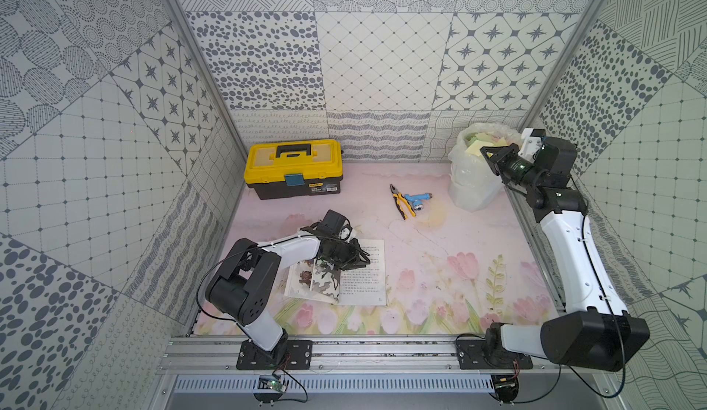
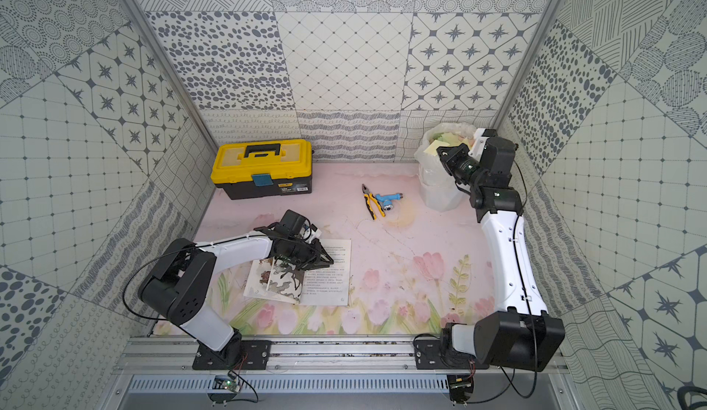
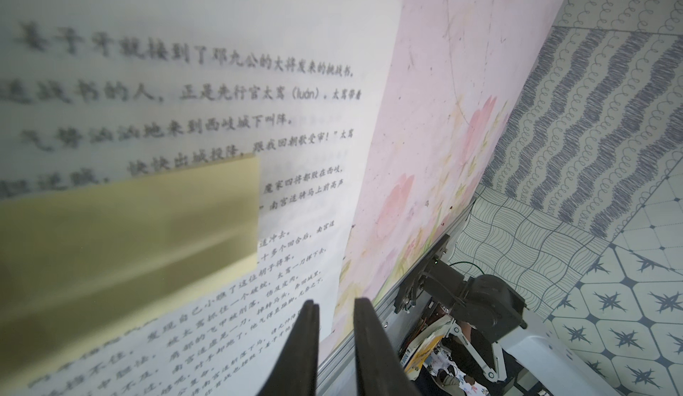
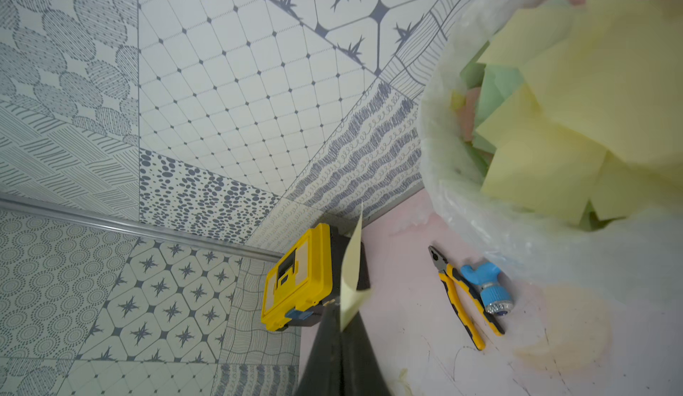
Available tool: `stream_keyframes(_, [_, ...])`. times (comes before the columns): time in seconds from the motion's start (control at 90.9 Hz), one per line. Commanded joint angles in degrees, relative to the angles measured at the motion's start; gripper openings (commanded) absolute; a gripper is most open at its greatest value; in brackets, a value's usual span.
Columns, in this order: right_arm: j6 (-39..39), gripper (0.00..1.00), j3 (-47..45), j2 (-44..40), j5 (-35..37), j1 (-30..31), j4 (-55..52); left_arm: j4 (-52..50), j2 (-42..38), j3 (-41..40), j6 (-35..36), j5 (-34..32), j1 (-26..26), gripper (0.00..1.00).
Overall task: Peel off the used sticky note
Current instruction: Place the note in the trash bin.
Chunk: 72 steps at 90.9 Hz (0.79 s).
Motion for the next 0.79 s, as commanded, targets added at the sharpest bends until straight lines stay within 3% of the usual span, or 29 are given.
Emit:
stream_keyframes(0.0, [-2.1,0.00,3.8,3.4,0.0,-2.9,-0.9,0.3,-0.9,-0.2,0.8,0.9,0.1,0.21])
stream_keyframes(0.407, [-15.4,0.03,16.5,18.5,9.6,-6.5,-13.4,0.0,-1.9,-0.5,0.9,0.4,0.2,0.21])
stream_keyframes(0.484, [-17.1,0.09,18.0,20.2,11.9,-6.5,-15.5,-0.1,-2.0,-0.5,0.9,0.4,0.1,0.21])
stream_keyframes(0.66, [-18.8,0.37,20.1,19.9,14.2,-6.7,-18.2,-0.1,-3.0,-1.1,0.8,-0.1,0.3,0.21])
stream_keyframes(0.781, [-19.3,0.51,20.6,18.0,14.9,-6.8,-18.3,-0.2,-3.7,-1.6,0.5,-0.5,0.4,0.21])
